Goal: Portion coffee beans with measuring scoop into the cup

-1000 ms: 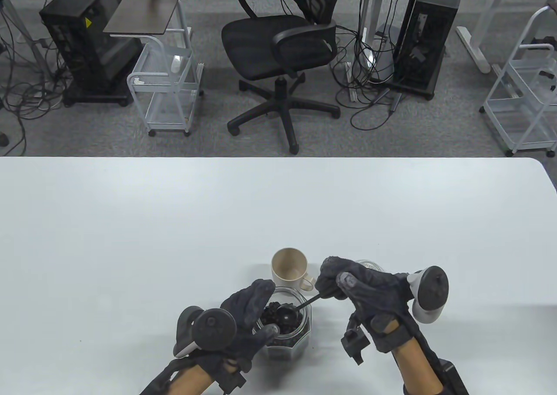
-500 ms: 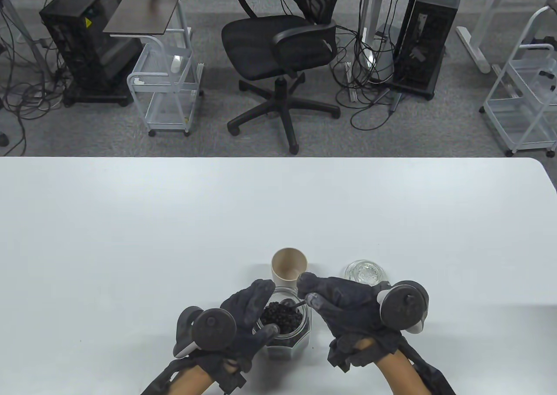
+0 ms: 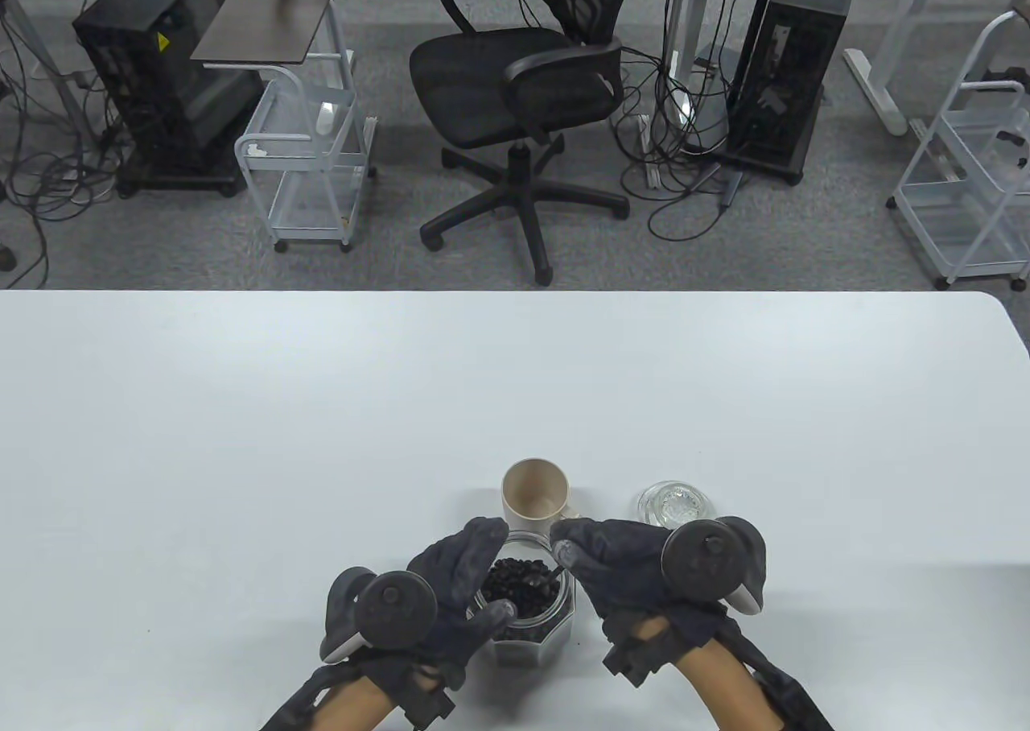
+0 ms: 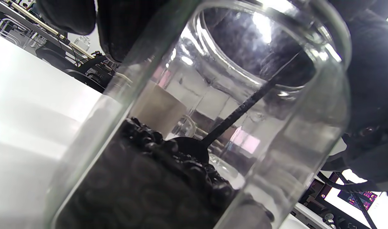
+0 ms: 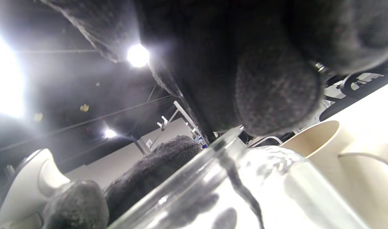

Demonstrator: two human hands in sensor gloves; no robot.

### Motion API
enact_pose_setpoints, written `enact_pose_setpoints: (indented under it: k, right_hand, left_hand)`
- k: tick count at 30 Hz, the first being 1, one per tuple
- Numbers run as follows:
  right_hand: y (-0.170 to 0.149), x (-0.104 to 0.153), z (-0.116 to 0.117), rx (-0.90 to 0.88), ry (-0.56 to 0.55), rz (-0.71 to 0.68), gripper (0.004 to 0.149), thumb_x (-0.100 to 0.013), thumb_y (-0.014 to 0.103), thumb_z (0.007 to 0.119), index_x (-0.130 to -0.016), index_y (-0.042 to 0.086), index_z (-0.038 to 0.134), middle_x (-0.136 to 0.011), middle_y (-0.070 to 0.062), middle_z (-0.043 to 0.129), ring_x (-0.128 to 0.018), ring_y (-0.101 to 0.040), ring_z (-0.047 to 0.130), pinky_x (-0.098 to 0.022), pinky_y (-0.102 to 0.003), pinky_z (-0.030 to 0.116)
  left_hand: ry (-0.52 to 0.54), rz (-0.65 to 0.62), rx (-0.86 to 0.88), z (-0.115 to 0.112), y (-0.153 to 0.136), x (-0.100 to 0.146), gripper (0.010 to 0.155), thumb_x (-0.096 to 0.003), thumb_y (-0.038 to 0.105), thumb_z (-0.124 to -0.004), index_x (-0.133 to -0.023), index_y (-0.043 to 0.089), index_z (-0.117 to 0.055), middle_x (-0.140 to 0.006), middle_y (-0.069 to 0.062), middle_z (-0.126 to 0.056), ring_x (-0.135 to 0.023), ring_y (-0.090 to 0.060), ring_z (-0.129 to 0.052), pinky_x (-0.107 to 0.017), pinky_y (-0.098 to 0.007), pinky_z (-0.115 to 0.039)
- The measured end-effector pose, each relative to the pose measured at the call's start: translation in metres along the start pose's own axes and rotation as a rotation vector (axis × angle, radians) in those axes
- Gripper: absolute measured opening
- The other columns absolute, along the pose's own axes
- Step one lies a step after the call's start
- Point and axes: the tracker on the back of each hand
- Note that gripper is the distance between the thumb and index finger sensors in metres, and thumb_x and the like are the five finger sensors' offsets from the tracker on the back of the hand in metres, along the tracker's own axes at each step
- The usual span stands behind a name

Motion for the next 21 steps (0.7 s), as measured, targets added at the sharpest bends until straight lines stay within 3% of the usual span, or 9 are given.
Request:
enact_pose_setpoints:
  k: [12, 21]
  right_hand:
    - [-0.053, 0.008, -0.001, -0.523, -0.054, 0.432, 0.041, -0.052, 0.036, 0.076, -0.077, 0.005, 0.086, -0.058, -0.024, 0.097, -0.034, -0.044, 0.106, -0.024, -0.050, 0.085]
    - [-0.078, 0.017, 0.003, -0.775, -0.107, 0.596, 0.042, -0.054, 0.037, 0.073, -0.081, 0.006, 0.083, -0.062, -0.023, 0.095, -0.038, -0.044, 0.104, -0.027, -0.050, 0.084]
  left_hand:
    - [-0.004, 0.002, 0.005, 0.000, 0.000, 0.000, 0.092, -0.0419, 0.073, -0.054, -0.112, 0.015, -0.040, -0.115, -0.022, -0.054, -0.100, -0.055, -0.069, -0.068, -0.071, -0.054]
    - [-0.001, 0.001, 0.006, 0.000, 0.000, 0.000, 0.092, -0.0418, 0.073, -0.055, -0.112, 0.015, -0.040, -0.115, -0.022, -0.055, -0.100, -0.055, -0.070, -0.068, -0.071, -0.055]
Point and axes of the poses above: the tracker on the back of each hand, its own y axis roughly to the thumb side, its own x axis roughly from the fingertips to the wrist, z = x × y
